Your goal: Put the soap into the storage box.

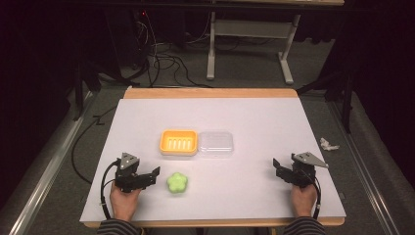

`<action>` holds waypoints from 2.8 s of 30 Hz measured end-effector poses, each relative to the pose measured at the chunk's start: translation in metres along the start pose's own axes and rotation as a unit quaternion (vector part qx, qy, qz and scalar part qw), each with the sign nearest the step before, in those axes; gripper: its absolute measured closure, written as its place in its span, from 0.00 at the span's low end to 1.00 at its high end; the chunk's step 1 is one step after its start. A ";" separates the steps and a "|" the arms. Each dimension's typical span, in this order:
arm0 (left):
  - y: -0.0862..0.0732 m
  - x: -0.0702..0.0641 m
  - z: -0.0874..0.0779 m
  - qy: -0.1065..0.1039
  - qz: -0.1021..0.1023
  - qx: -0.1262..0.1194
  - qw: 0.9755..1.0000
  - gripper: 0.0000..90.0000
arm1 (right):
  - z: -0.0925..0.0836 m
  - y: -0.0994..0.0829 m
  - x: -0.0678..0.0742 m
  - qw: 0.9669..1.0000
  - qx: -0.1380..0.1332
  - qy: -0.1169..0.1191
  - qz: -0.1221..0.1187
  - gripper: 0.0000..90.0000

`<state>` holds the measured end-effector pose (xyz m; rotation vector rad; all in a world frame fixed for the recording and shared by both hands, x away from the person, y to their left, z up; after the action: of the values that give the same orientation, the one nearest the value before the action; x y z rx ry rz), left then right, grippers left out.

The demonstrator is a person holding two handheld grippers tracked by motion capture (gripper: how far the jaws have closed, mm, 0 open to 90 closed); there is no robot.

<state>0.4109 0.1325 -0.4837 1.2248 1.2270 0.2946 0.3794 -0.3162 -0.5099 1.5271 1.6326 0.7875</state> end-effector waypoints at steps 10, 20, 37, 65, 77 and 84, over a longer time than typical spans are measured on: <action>-0.001 -0.015 -0.004 -0.015 0.016 0.012 1.000 0.17 | 0.000 0.000 0.000 1.000 -0.001 0.001 0.001 0.28; -0.006 -0.031 -0.008 -0.034 0.026 0.021 0.999 0.17 | 0.000 0.000 -0.001 1.000 -0.003 0.002 -0.001 0.28; -0.023 -0.054 -0.010 -0.056 0.052 0.063 0.995 0.16 | 0.000 0.000 0.000 1.000 0.000 0.001 0.000 0.28; -0.066 -0.077 0.006 -0.082 0.091 0.152 0.981 0.12 | 0.000 0.000 -0.001 1.000 -0.005 0.003 0.001 0.28; -0.079 -0.078 0.015 -0.077 0.099 0.173 0.977 0.14 | -0.001 0.000 -0.001 1.000 -0.005 0.004 0.005 0.28; -0.084 -0.076 0.018 -0.074 0.096 0.183 0.975 0.17 | -0.001 0.000 -0.001 1.000 -0.006 0.004 0.005 0.27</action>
<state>0.3616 0.0328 -0.5140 1.6603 1.0626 0.1162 0.3790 -0.3175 -0.5091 1.5266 1.6248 0.8071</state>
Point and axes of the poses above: each handheld gripper's, and its own axes: z roughly forward along the jaws, y roughly out of its top, x roughly to its left, the point moved 6 cm from there along z, roughly forward along the jaws, and after that the axes turned 13 degrees about -y, right-handed, at the moved point
